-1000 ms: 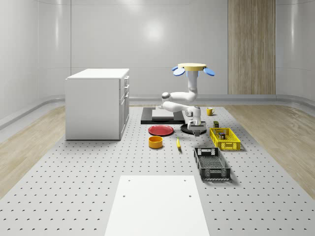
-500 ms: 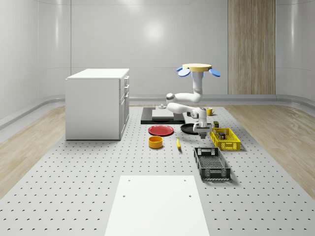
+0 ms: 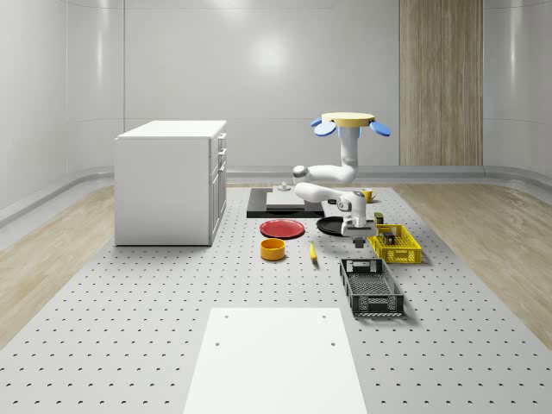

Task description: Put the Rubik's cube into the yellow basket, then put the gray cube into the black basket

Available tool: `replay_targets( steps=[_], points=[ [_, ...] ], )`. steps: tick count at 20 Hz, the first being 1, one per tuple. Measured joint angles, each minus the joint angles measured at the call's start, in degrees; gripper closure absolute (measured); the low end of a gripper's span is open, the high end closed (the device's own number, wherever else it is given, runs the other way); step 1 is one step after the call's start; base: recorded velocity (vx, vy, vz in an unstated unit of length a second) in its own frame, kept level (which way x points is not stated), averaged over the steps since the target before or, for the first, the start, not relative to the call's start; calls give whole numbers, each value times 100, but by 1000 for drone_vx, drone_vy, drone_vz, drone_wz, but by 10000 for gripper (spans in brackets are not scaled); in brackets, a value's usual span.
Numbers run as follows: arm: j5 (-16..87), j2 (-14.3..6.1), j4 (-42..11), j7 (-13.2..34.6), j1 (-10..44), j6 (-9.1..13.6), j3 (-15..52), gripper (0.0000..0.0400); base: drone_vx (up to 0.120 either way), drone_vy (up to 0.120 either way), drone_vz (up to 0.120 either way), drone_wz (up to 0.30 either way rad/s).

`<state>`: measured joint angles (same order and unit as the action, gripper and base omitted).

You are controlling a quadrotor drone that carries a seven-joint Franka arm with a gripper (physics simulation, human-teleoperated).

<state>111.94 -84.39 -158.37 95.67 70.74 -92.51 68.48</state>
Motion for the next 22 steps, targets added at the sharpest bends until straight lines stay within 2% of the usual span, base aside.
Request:
replay_targets(
  steps=[22],
  points=[
    [-18,-40,3,10,17,-37,5,149,120,0,0,0]
  ],
)
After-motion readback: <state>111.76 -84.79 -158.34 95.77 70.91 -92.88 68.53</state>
